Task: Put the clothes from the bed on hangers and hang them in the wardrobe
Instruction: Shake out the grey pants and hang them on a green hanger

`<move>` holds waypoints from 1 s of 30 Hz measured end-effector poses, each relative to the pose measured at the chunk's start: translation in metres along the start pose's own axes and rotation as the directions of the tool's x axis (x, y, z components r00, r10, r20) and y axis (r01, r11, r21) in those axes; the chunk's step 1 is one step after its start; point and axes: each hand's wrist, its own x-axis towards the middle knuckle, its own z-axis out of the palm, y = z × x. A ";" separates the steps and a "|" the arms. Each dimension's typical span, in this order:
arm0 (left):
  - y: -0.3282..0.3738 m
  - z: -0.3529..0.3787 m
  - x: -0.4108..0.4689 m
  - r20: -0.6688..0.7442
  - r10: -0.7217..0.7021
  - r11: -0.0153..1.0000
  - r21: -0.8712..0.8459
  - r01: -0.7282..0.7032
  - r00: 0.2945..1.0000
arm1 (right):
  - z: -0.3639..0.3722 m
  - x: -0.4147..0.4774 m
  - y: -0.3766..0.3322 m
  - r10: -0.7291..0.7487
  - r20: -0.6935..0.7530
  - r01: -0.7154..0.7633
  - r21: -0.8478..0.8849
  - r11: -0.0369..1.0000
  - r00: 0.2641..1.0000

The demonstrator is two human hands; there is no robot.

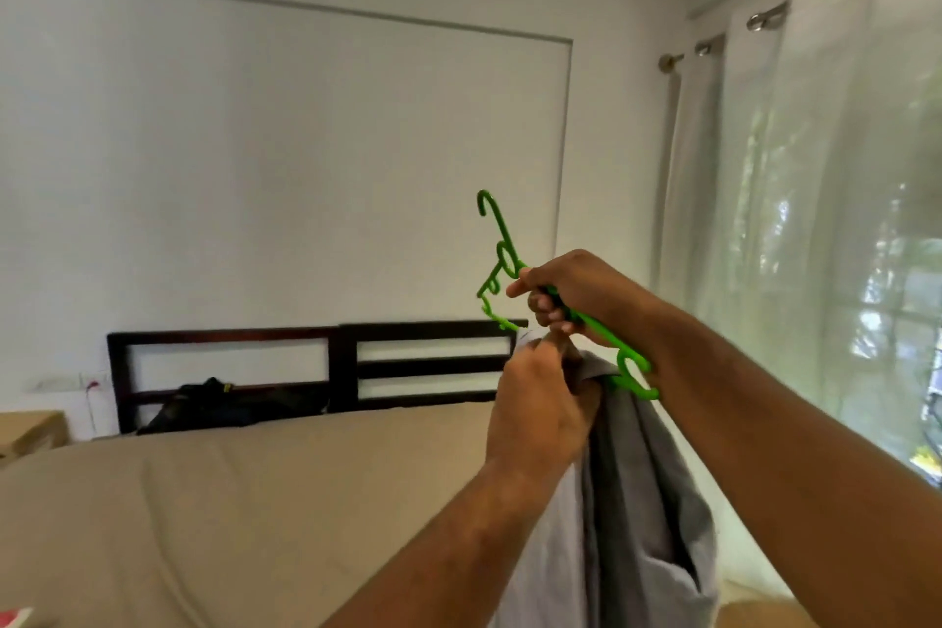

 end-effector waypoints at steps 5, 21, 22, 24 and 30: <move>-0.013 -0.031 0.009 0.046 -0.099 0.975 -0.197 0.106 0.994 | -0.037 -0.018 -0.007 -0.015 0.216 -0.004 0.086 0.996 0.976; -0.038 -0.025 0.061 0.217 0.147 0.772 0.585 -0.249 0.965 | -0.118 -0.044 0.006 -0.119 0.215 0.093 0.130 0.987 0.969; -0.039 -0.026 0.063 0.203 0.129 0.759 0.610 -0.228 0.971 | -0.123 -0.046 0.007 -0.115 0.228 0.087 0.128 0.988 0.967; -0.041 -0.026 0.067 0.199 0.064 0.742 0.646 -0.180 0.978 | -0.130 -0.047 0.009 -0.106 0.256 0.077 0.119 0.990 0.961; -0.028 0.005 0.056 0.266 0.060 0.748 0.626 -0.220 0.962 | -0.132 -0.042 0.017 -0.126 0.315 0.101 0.096 0.990 0.941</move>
